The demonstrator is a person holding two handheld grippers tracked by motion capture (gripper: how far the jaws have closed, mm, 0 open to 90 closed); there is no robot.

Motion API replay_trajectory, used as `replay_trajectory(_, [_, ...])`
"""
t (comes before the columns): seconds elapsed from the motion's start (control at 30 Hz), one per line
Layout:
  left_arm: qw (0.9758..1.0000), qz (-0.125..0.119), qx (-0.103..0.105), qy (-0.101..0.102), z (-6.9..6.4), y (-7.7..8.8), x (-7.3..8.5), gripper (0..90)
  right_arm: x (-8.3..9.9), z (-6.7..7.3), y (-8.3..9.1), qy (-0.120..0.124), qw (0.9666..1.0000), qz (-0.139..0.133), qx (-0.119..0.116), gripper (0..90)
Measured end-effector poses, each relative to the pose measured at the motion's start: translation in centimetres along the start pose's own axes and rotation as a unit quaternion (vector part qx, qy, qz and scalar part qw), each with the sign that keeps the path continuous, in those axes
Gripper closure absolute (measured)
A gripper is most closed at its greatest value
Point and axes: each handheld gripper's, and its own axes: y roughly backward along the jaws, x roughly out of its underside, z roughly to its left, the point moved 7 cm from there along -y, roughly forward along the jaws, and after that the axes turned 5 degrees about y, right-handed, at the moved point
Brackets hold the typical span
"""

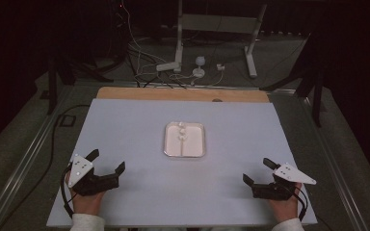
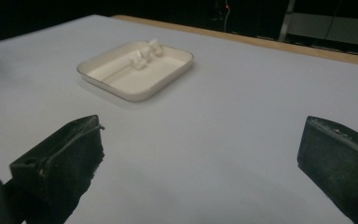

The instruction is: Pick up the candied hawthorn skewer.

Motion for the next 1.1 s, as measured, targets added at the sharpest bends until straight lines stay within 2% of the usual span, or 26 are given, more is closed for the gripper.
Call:
replay_trajectory(0.23, [0.9999,-0.005,0.007,0.011,0.2,0.2,0.3,0.7,0.0,-0.3,0.1,0.001,1.0,-0.001,0.003,0.0])
replay_trajectory(0.37, [0.9998,0.011,0.005,0.014,0.2,0.2,0.3,0.8,0.1,-0.1,0.1,0.007,1.0,0.002,0.005,0.0])
replay_trajectory(0.43, [0.9993,0.031,0.008,0.021,0.1,0.1,0.0,0.8,0.1,-0.1,0.1,0.01,0.9999,0.003,0.005,0.0])
replay_trajectory(0.57, [0.9988,0.038,0.023,0.02,-0.3,-0.3,-1.2,1.2,0.2,-0.1,0.0,0.01,0.9999,0.005,0.009,0.0])
replay_trajectory(0.77, [0.9983,0.043,0.04,0.01,-1.1,-1.3,-2.6,1.2,0.2,-0.1,0.0,0.013,0.9998,0.006,0.013,0.0])
replay_trajectory(0.9, [0.9978,0.043,0.05,0.012,-1.7,-2.3,-3.4,1.2,0.3,-0.2,-0.1,0.013,0.9997,0.01,0.017,0.0])
replay_trajectory(1.1, [0.9966,0.055,0.061,0.006,-2.7,-4.2,-3.7,1.2,0.4,-0.1,-0.1,0.021,0.9995,0.013,0.019,0.0])
